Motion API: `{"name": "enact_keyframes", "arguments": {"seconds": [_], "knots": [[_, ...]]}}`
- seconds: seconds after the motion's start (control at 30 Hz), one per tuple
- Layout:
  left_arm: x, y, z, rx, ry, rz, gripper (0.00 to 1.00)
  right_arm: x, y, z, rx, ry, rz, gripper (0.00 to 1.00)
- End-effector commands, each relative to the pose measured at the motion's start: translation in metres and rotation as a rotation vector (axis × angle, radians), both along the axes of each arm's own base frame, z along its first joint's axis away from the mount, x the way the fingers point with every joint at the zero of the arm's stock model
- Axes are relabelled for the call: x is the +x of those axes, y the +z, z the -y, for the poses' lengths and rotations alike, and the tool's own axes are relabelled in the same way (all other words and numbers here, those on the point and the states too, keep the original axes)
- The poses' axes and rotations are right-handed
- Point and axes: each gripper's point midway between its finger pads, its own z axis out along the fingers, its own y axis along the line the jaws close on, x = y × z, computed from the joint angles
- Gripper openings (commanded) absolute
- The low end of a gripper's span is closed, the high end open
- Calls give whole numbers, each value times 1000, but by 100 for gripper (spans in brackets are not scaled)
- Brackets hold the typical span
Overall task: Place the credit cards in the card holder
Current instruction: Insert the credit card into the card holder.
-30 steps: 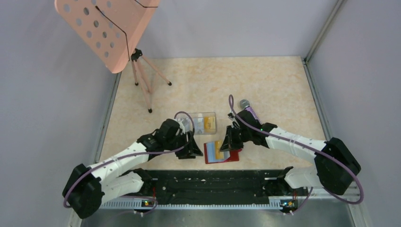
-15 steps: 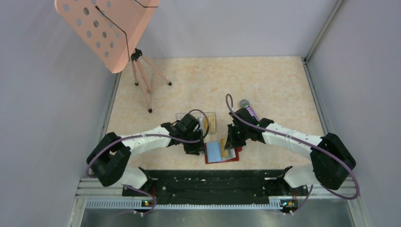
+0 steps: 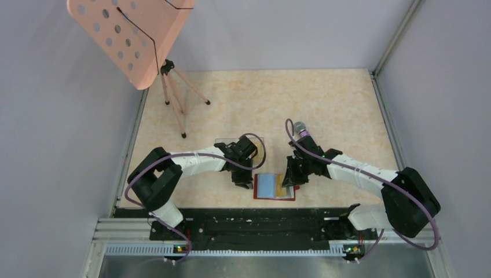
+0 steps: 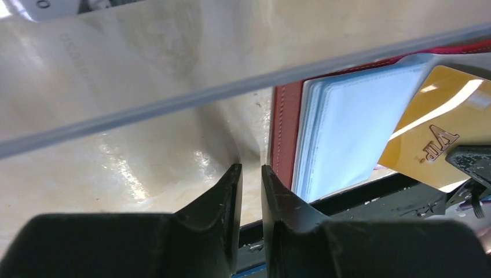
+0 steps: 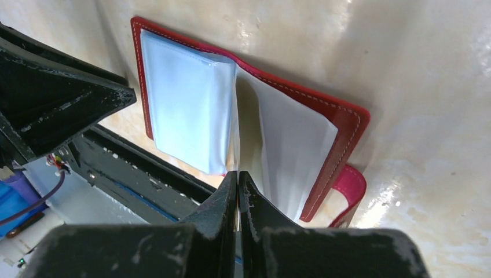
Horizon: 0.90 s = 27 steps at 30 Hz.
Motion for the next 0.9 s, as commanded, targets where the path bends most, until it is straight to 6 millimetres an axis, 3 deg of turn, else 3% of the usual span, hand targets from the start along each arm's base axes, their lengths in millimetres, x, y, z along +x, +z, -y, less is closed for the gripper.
{"name": "enact_keyframes", "arguments": {"seconds": [0.0,0.3,0.5,0.57,0.87], "knots": [[-2,-15,-9,104,-22,-1,23,-3,-2,11,16,9,16,0],[-5,-13,-2,109,-51,4,21,-17,-24,21,39,31,-41,0],[0,12,4,48,-57,62,35,-26,-39,21,73,47,-93,0],[1,20,4,36,-51,80,41,-27,-38,19,85,54,-95,0],[4,46,8,-22,-55,129,44,-13,-2,6,162,67,-14,0]]}}
